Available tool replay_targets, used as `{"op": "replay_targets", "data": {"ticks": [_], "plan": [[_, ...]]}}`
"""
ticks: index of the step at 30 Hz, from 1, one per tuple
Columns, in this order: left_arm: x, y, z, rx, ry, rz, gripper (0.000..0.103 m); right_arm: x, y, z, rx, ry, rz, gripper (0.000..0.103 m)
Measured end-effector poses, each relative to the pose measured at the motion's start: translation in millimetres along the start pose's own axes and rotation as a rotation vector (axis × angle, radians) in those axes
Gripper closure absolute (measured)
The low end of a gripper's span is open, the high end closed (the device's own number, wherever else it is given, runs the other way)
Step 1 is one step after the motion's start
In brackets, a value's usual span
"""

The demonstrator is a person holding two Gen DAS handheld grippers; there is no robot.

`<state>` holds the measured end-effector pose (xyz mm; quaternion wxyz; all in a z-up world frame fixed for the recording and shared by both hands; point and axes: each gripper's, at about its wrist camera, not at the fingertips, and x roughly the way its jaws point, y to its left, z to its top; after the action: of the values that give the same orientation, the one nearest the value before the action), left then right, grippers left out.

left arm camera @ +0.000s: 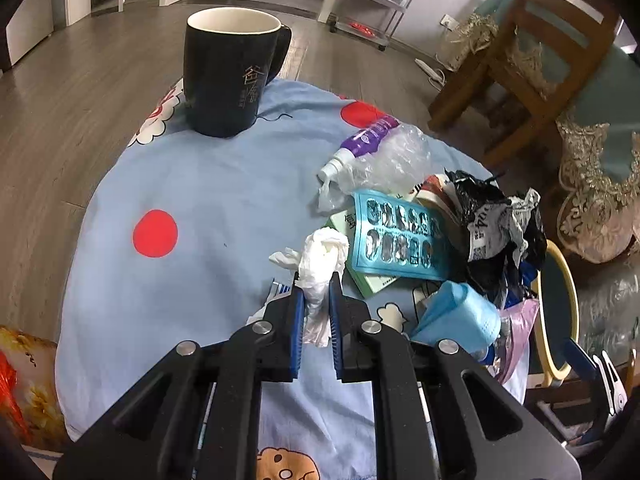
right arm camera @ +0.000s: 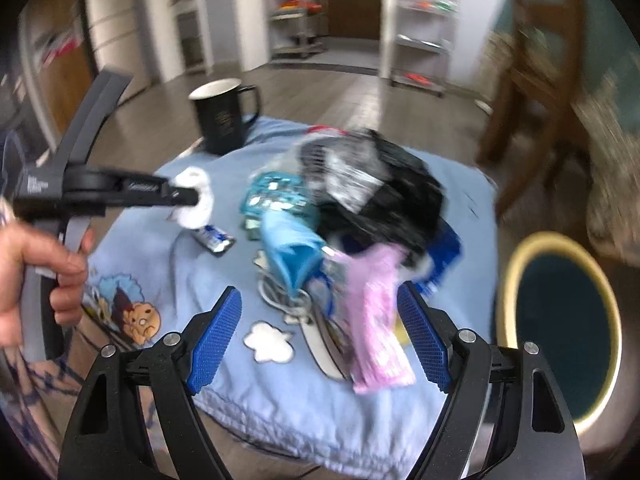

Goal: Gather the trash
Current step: 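Grasp the blue face mask with the right gripper while the left holds the tissue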

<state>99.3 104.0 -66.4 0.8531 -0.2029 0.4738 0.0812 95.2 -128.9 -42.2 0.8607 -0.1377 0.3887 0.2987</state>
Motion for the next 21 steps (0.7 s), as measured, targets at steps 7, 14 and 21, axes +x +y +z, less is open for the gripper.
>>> {"op": "replay_targets", "data": {"ticks": [7,14,21], "plan": [[13.2,4.4,6.4,-0.024,-0.013,-0.020,0.092,39.6,26.2,27.8,-0.173,0.062,-0.025,0.023],[12.4,8.3,11.0,-0.052,-0.031,-0.048,0.092,66.3,23.1,25.1,-0.180,0.146,-0.034,0.070],[7.6,2.9,12.9,-0.053,-0.059,-0.057,0.092,39.6,11.5,28.4,-0.056,0.068,0.072,0.085]]}}
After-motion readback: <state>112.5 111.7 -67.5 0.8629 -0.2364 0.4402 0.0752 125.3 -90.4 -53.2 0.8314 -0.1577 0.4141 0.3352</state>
